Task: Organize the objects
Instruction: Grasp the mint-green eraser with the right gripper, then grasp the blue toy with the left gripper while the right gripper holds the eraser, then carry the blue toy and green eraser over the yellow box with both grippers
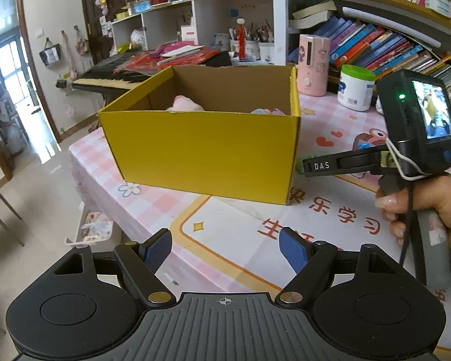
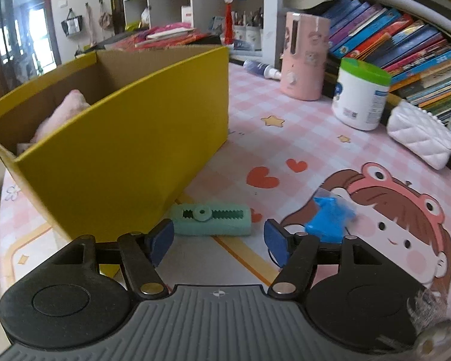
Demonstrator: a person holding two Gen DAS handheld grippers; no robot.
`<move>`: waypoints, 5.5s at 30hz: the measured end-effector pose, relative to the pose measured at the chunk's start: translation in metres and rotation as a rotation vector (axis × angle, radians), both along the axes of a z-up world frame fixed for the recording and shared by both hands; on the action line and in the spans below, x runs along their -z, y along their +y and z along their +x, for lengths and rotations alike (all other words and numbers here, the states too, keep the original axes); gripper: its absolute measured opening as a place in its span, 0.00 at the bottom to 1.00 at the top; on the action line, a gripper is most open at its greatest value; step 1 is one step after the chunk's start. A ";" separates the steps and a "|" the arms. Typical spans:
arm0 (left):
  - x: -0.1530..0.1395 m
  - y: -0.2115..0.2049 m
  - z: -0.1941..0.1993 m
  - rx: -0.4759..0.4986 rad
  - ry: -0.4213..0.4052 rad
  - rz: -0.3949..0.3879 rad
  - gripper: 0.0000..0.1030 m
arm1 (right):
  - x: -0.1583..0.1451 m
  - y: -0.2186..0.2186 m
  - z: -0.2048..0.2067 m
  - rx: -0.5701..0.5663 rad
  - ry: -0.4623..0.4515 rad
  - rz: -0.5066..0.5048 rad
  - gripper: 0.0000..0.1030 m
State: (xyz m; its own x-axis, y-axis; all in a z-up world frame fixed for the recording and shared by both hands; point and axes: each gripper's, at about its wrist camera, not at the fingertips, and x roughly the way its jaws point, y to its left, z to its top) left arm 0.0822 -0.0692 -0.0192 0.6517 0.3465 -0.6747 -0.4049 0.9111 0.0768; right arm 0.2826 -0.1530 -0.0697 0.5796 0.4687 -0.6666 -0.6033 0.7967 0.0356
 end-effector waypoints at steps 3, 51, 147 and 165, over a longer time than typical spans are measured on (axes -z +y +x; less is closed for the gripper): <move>-0.001 0.002 0.002 -0.012 0.003 0.006 0.78 | 0.004 0.005 0.005 -0.012 0.011 0.000 0.66; 0.028 -0.121 0.163 0.438 -0.016 -0.036 0.78 | -0.065 -0.208 -0.016 0.466 -0.107 0.116 0.64; -0.037 0.152 -0.056 0.280 -0.182 -0.044 0.28 | -0.085 0.104 -0.226 0.387 -0.090 -0.006 0.64; -0.052 0.152 0.064 0.171 -0.231 0.038 0.28 | -0.115 0.106 -0.092 0.262 -0.280 0.026 0.64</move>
State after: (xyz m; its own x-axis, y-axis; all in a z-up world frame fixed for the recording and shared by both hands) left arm 0.1463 0.0829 0.0324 0.8376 0.2401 -0.4906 -0.2560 0.9660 0.0357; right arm 0.1904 -0.0470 0.0454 0.8399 0.2949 -0.4556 -0.3684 0.9262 -0.0797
